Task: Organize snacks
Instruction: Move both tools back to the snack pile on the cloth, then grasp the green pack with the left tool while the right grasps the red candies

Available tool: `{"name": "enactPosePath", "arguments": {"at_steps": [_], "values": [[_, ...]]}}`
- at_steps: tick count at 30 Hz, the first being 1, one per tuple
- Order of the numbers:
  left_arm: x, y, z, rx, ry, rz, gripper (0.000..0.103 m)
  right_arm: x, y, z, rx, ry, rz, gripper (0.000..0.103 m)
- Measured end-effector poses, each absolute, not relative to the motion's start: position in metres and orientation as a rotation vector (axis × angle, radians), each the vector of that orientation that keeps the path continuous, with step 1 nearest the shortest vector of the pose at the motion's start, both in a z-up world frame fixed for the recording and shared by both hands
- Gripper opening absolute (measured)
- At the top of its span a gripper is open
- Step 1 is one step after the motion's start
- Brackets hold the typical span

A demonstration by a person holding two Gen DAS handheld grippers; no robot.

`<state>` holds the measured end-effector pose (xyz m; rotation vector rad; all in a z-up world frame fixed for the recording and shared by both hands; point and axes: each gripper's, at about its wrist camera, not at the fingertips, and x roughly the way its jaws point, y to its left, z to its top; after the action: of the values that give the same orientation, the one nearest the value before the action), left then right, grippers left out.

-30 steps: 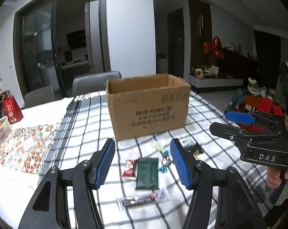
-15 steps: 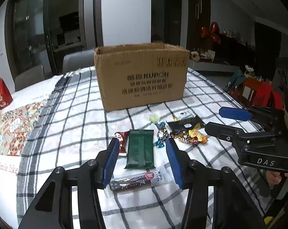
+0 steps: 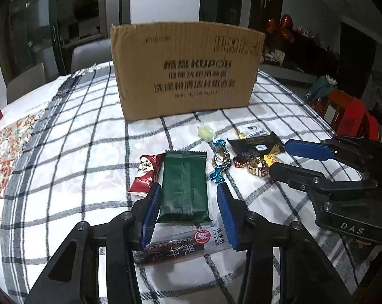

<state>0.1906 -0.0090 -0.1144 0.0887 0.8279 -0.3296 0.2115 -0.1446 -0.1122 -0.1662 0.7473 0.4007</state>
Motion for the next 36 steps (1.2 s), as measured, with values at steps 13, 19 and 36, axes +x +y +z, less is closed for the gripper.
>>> {"name": "enactPosePath", "arguments": {"at_steps": [13, 19, 36], "values": [[0.22, -0.014, -0.134, 0.077, 0.895, -0.321, 0.045, 0.227, -0.142, -0.127, -0.184, 0.782, 0.426, 0.031], [0.228, -0.015, -0.139, 0.073, 0.908, -0.308, 0.045, 0.23, -0.138, -0.132, -0.2, 0.795, 0.44, 0.031], [0.235, -0.014, -0.144, 0.027, 0.931, -0.319, 0.043, 0.239, -0.142, -0.141, -0.136, 0.847, 0.43, 0.019]]}}
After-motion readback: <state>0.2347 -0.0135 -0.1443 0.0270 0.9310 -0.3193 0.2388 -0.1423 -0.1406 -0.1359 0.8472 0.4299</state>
